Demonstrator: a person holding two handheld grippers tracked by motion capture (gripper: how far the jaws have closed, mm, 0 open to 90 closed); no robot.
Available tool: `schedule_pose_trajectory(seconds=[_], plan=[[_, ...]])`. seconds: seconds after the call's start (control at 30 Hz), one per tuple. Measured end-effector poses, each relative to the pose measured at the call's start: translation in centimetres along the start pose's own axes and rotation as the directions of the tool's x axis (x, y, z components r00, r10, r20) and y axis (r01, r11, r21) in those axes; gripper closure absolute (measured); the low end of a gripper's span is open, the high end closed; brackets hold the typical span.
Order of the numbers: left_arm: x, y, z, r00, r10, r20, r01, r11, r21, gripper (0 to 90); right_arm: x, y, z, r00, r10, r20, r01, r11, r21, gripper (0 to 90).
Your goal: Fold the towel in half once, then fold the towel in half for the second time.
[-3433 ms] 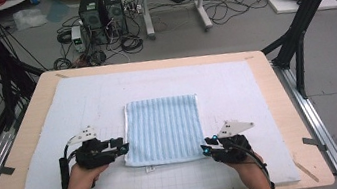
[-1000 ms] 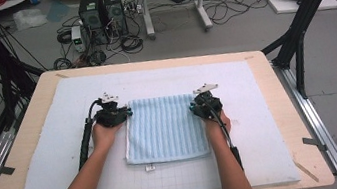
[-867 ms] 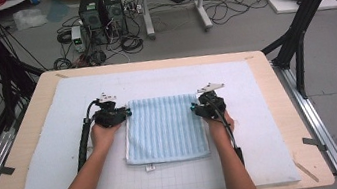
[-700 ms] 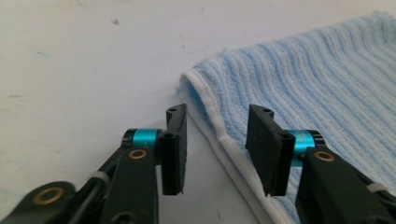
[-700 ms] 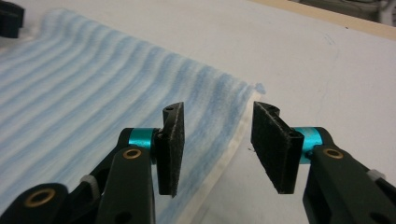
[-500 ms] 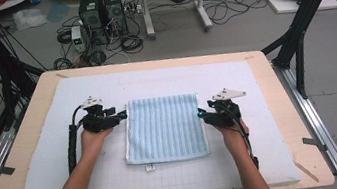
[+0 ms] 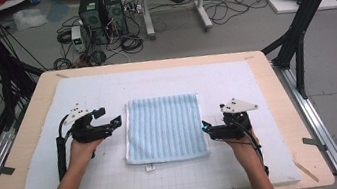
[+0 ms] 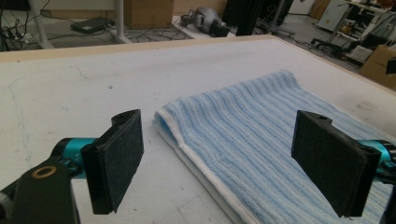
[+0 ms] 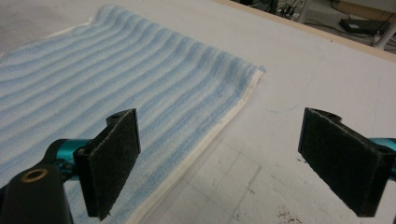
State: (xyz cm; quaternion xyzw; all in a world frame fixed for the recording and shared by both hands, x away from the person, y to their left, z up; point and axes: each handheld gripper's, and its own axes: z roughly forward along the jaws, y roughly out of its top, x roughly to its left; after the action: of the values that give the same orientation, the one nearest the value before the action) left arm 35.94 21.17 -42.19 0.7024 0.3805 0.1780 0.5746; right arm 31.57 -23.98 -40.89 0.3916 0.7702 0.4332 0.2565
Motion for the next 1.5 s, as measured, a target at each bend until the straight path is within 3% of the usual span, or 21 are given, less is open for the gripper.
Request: schedule_pose_trajectory(seconds=[0.13,0.57,0.97,1.07,1.23,1.37,1.5], plan=[[0.0,-0.2,-0.2,0.9999,0.005,0.011,-0.005,1.0,0.005,18.2,-0.5,0.0,-0.2,0.9986,0.053,-0.005,-0.053,0.998,-0.042,11.9],[-0.4,-0.4,-0.2,0.9991,0.016,0.039,-0.017,0.9997,0.017,18.4,-0.6,0.1,0.0,0.9997,0.026,-0.002,-0.026,0.999,-0.024,11.8],[-0.1,-0.6,-0.1,0.9977,-0.028,0.062,0.026,0.9992,0.03,17.7,-0.6,0.1,0.1,0.9996,0.027,-0.007,-0.027,0.999,-0.02,11.8],[0.1,-0.6,0.4,0.9951,-0.053,0.084,0.05,0.9982,0.033,17.4,-0.6,0.1,0.1,0.9996,0.026,-0.011,-0.026,0.999,-0.02,11.8],[1.0,0.5,1.1,0.9972,-0.066,0.037,0.065,0.9978,0.009,17.5,-0.7,0.1,-0.1,0.9994,0.031,-0.017,-0.032,0.999,-0.027,11.8],[1.8,1.6,2.1,0.9977,-0.067,-0.015,0.067,0.997,0.039,17.9,-0.8,0.1,0.1,0.9986,0.04,-0.035,-0.041,0.999,-0.021,11.8],[2.6,2.6,3.1,0.9984,-0.056,-0.012,0.057,0.9966,0.059,19.2,-0.5,0.1,0.2,0.9989,0.031,-0.036,-0.031,0.999,-0.007,11.8]])
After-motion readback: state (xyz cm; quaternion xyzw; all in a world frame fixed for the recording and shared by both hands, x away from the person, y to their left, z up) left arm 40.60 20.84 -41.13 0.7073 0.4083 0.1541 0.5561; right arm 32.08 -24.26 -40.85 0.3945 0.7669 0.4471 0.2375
